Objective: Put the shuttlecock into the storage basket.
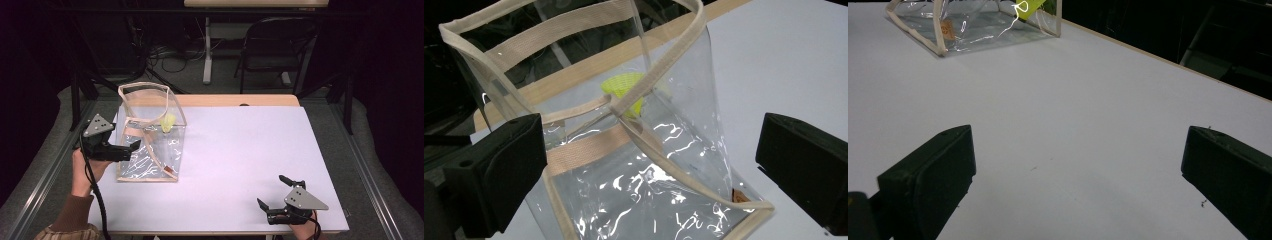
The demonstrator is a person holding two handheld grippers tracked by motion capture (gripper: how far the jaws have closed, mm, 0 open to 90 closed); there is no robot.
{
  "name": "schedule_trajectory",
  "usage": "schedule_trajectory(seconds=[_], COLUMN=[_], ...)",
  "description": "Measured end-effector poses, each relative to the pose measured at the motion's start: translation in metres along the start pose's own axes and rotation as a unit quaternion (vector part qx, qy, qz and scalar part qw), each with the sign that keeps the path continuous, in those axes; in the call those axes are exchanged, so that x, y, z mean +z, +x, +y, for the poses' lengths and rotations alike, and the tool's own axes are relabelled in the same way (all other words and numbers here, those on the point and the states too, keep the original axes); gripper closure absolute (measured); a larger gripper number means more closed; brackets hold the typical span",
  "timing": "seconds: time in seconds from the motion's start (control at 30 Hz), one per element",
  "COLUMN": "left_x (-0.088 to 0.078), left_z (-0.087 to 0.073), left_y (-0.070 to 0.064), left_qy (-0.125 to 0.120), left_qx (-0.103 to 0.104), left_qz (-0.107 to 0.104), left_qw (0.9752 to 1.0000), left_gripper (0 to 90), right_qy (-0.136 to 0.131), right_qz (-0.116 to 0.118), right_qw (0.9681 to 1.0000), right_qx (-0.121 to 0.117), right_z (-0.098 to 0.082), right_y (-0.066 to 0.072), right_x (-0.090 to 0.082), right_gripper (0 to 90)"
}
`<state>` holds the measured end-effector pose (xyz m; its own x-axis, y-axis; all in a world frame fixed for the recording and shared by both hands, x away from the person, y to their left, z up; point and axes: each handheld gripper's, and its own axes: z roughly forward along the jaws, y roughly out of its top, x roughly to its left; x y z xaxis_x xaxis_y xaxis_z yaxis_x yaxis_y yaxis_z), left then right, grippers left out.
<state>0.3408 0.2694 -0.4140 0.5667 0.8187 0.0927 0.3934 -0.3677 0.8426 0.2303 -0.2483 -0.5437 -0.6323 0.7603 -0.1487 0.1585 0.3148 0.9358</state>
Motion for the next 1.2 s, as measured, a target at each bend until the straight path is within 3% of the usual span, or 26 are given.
schedule_trajectory(seconds=[0.63,1.2], left_x=[-0.009,-0.008], left_z=[-0.022,-0.050], left_y=[-0.026,-0.042], left_qy=[-0.028,-0.055], left_qx=[0.013,0.003], left_qz=[-0.004,-0.013], left_qw=[0.9995,0.9984], left_gripper=[0.0,0.0], right_qy=[-0.001,0.001], right_qz=[0.000,0.002], right_qw=[1.0000,1.0000], right_qx=[0.000,0.000], right_z=[0.000,0.000], right_y=[0.000,0.000], right_x=[0.000,0.000], right_gripper=[0.3,0.4])
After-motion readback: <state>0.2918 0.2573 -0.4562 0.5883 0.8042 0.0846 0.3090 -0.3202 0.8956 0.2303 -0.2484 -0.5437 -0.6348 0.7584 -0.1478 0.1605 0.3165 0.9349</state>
